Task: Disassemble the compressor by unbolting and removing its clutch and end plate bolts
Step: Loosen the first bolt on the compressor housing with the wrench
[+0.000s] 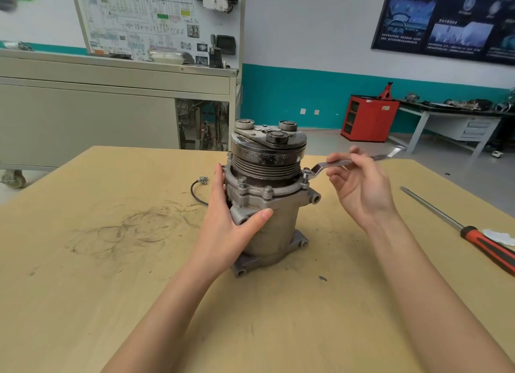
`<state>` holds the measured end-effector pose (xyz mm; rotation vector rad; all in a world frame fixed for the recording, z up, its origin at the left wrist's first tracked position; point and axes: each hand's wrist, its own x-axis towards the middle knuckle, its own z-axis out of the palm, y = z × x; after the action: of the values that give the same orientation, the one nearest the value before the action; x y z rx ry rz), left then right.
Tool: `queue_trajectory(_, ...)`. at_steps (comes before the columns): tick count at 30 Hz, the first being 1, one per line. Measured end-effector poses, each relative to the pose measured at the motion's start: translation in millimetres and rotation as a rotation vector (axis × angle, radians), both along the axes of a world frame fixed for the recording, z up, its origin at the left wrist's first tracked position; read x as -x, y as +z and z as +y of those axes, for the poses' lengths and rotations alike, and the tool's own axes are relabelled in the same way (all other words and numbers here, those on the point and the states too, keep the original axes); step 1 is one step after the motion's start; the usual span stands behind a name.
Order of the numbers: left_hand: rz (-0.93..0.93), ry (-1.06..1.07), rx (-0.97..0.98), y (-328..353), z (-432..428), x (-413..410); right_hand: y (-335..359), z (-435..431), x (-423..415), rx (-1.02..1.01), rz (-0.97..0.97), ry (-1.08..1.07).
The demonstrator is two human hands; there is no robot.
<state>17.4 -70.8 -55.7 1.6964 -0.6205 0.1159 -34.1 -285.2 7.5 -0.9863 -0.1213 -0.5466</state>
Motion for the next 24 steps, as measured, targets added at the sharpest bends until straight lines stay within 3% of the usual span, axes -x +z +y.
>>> queue_trajectory(3,-0.002,-0.001,-0.001,1,0,0,6,-7,-27,-0.119,0.113,0.169)
queue_trajectory(6,-0.002,0.005,-0.004,2,0,0,10,-7,-37,-0.062,0.173,0.211)
queue_trajectory(10,0.002,0.000,-0.001,2,0,1,22,-14,-16,0.106,0.100,0.009)
queue_trajectory(16,-0.001,0.004,-0.005,1,-1,0,18,16,29,0.636,-0.132,-0.511)
queue_trajectory(21,-0.007,0.009,-0.011,0,-1,-1,-2,37,42,0.984,-0.278,-0.653)
queue_trajectory(24,-0.008,0.005,-0.003,0,0,0,-11,35,44,1.094,-0.315,-0.682)
